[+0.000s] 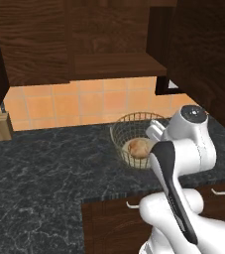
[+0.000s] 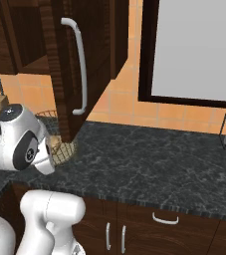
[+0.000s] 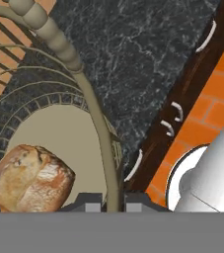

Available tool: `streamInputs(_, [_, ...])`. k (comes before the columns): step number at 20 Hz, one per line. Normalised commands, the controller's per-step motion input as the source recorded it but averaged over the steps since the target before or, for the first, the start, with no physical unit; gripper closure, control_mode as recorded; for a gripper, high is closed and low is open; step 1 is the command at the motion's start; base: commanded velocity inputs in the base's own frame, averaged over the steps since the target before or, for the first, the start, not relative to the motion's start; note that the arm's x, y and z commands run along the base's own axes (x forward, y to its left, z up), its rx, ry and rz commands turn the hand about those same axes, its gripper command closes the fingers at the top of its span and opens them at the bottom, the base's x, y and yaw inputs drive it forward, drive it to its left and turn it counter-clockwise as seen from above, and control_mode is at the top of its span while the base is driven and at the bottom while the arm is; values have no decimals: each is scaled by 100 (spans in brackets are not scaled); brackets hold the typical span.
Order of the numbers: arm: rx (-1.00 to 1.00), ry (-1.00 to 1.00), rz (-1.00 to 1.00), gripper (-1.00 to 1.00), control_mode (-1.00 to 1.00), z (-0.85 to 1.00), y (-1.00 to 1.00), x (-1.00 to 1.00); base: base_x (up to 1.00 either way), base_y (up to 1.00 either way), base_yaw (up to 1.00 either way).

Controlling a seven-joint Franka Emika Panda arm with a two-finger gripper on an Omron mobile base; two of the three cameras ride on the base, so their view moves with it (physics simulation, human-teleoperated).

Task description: Open the cabinet, pick up the bread from the cabinet and place it in the basket. Then move the basket to the dining counter.

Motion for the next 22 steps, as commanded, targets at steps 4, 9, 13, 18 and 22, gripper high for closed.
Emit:
streamInputs(4, [0,0,0,100,100,0,0,0,-100,-21,0])
streamInputs(9, [0,0,0,100,100,0,0,0,-100,-50,-2])
streamInputs(13, [0,0,0,100,100,0,0,0,-100,-45,-3])
streamInputs(18, [0,0,0,100,100,0,0,0,-66,-96,-29])
streamInputs(22, [0,0,0,100,100,0,0,0,0,-3,-99])
